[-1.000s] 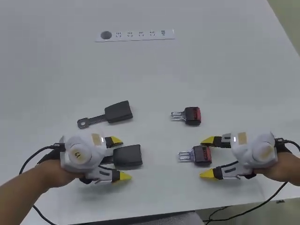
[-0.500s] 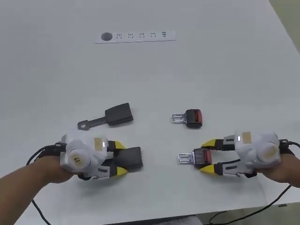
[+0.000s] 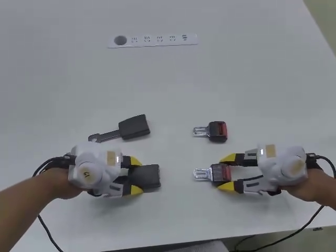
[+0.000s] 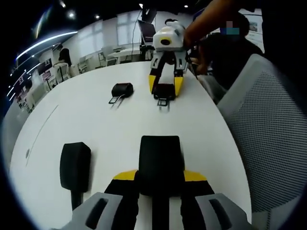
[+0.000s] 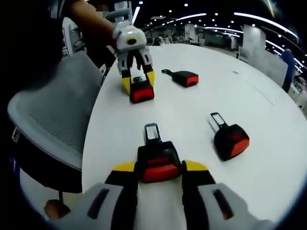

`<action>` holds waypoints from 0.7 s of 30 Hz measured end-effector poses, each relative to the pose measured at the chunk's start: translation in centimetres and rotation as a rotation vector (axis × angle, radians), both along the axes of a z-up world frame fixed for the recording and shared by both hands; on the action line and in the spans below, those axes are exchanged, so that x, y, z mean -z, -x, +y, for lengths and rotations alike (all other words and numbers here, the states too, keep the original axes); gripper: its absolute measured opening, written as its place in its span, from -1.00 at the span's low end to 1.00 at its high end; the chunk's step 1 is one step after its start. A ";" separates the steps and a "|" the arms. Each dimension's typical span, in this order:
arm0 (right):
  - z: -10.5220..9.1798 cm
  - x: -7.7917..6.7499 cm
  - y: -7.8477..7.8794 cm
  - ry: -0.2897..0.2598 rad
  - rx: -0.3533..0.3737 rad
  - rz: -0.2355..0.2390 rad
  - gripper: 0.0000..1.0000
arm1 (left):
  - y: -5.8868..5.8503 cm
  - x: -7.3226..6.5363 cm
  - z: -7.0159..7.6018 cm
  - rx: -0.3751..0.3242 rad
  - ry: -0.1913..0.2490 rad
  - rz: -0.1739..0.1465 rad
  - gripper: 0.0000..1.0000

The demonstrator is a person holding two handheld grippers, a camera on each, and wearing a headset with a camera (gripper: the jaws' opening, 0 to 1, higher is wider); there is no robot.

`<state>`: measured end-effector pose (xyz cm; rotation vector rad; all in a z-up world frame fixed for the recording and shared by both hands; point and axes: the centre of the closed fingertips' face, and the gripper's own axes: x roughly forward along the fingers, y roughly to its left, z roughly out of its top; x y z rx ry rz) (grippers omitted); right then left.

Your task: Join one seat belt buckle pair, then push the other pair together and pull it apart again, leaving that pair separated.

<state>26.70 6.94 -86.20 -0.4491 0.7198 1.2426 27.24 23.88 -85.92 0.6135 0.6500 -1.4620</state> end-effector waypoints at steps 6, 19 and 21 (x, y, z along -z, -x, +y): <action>1.5 0.0 -0.3 -0.016 0.000 -0.004 -0.29 | 0.0 0.0 0.1 -0.001 -0.001 0.002 -0.31; 4.9 -0.2 -1.1 -0.047 -0.033 -0.009 -0.30 | -0.1 0.1 0.0 0.009 -0.012 0.007 -0.32; 5.5 -0.2 -1.0 -0.048 -0.041 -0.015 -0.30 | 0.0 0.0 0.0 0.006 -0.013 0.009 -0.32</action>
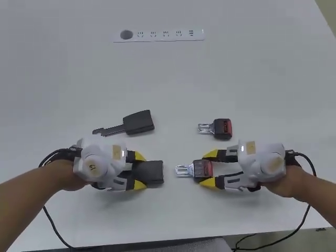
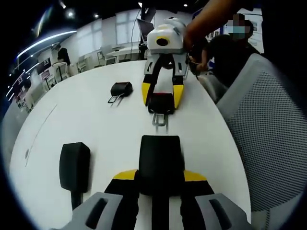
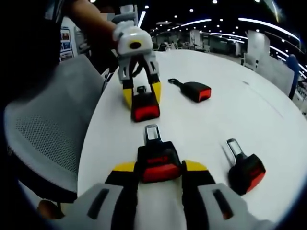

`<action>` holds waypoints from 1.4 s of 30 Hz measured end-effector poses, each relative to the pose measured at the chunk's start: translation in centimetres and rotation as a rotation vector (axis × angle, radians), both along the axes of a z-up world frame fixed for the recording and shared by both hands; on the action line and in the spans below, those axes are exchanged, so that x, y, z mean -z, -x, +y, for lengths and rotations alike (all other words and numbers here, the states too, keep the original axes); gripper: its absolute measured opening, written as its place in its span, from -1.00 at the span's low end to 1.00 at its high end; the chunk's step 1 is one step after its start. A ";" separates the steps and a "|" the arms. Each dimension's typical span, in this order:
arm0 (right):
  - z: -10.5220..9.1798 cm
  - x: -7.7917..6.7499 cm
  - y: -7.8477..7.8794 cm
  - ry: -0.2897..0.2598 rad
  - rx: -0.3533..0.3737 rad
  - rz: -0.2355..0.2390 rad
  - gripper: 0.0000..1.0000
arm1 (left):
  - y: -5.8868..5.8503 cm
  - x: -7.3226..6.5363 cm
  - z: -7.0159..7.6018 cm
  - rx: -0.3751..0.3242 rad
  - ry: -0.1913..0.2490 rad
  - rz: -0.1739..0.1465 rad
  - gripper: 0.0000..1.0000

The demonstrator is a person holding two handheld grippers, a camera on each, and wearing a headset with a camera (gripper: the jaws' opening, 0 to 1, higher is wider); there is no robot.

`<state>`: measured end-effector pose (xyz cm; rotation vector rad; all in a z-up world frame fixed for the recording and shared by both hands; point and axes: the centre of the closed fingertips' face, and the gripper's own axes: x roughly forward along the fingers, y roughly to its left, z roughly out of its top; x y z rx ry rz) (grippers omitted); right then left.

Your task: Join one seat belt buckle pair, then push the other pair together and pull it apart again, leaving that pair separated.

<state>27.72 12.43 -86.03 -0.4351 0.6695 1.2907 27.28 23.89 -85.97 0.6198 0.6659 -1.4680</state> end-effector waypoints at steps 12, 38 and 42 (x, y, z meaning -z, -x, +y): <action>3.3 0.2 0.2 -0.005 -0.039 -0.019 -0.30 | 0.0 0.0 -0.1 0.005 -0.011 0.002 -0.32; 4.5 0.1 0.2 0.022 -0.044 0.000 -0.31 | 0.0 0.1 0.0 0.033 -0.042 0.005 -0.33; 4.7 0.1 0.2 0.024 -0.042 0.000 -0.31 | 0.1 0.1 -0.1 0.031 -0.041 0.008 -0.33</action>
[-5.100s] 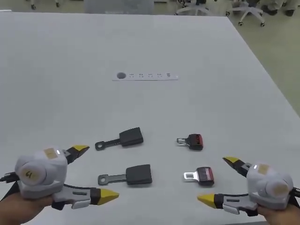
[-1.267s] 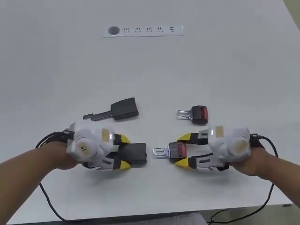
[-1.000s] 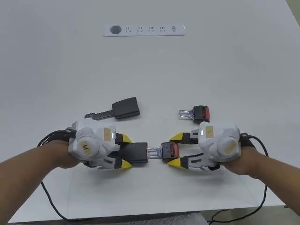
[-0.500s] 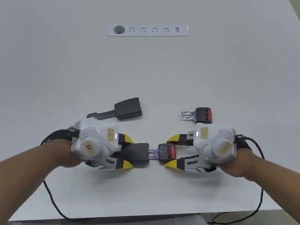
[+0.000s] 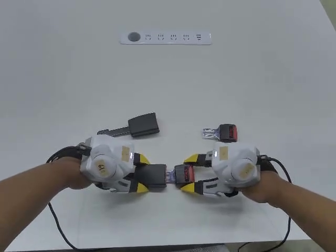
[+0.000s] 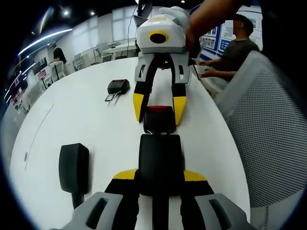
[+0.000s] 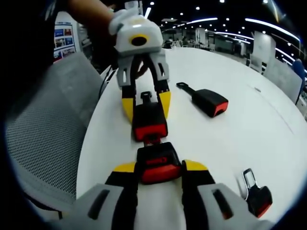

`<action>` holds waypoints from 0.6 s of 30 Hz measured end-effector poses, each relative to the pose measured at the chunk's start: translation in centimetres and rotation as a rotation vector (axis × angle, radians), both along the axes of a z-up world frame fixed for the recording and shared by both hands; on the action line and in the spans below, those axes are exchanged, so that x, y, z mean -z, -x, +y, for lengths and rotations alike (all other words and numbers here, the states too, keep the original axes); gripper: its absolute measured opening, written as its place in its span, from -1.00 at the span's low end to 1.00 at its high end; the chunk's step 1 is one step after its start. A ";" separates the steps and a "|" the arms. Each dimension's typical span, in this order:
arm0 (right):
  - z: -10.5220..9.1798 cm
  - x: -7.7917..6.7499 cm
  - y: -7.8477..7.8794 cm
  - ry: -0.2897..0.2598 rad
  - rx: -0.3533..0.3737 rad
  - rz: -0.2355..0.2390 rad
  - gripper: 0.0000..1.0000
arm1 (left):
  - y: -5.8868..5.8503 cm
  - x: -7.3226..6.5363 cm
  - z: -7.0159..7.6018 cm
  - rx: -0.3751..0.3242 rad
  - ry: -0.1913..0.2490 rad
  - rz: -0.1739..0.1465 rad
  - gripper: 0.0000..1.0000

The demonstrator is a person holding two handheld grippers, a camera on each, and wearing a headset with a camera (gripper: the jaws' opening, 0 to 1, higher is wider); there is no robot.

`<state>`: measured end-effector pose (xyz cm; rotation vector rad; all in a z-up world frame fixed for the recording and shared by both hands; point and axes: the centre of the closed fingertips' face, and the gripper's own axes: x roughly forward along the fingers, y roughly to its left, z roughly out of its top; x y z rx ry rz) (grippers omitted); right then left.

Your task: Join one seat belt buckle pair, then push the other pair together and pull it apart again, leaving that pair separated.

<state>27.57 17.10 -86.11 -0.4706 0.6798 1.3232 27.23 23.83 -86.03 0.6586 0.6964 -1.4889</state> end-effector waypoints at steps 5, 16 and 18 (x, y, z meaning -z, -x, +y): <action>0.0 0.0 0.0 0.005 0.010 0.004 -0.31 | 0.0 0.0 0.0 0.000 -0.004 0.001 -0.33; 0.1 0.0 0.0 0.018 0.052 0.007 -0.30 | 0.0 0.0 0.0 -0.003 -0.011 0.004 -0.33; 0.1 0.0 -0.1 0.017 0.056 0.010 -0.31 | 0.0 0.0 0.0 -0.003 -0.013 0.004 -0.33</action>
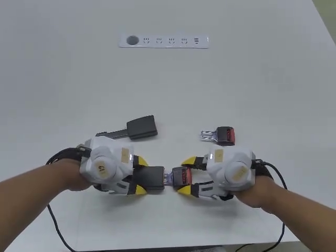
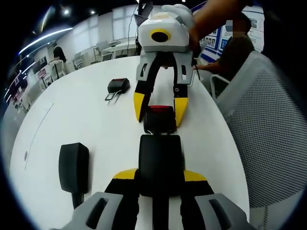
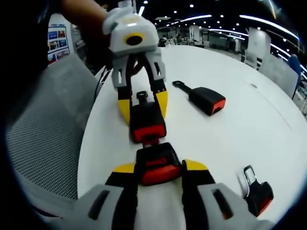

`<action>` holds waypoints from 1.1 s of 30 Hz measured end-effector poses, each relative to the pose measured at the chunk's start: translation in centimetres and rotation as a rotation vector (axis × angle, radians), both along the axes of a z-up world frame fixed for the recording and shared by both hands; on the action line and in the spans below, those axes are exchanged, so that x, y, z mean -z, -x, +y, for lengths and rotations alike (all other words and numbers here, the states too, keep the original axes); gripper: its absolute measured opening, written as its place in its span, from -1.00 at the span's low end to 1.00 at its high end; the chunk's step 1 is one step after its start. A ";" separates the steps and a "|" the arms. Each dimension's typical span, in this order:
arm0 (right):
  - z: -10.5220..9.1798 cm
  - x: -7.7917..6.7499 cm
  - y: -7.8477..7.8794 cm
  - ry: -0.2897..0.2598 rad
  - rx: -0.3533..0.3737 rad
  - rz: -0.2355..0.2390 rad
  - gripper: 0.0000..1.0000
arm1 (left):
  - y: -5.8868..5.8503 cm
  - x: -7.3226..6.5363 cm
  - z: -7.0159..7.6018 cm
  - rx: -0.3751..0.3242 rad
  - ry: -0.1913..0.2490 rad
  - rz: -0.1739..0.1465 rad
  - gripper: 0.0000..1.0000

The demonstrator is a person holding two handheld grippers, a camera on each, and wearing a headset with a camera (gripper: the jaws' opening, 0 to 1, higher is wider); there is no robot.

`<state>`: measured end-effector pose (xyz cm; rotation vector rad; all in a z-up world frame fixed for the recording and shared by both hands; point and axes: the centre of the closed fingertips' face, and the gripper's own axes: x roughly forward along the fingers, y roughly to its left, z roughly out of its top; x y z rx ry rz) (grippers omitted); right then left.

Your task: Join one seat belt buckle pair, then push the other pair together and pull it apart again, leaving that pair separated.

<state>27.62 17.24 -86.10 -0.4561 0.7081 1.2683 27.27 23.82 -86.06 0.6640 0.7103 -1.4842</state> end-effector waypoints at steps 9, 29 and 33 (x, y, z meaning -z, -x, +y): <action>1.3 0.1 0.1 -0.030 0.039 0.006 -0.31 | 0.0 0.1 0.1 -0.005 0.002 0.003 -0.33; 1.0 0.1 0.1 -0.034 0.027 -0.008 -0.31 | 0.1 0.0 0.1 0.004 0.012 0.002 -0.33; 1.0 0.0 0.1 -0.047 0.016 -0.009 -0.31 | 0.1 0.0 0.1 0.011 0.018 0.003 -0.33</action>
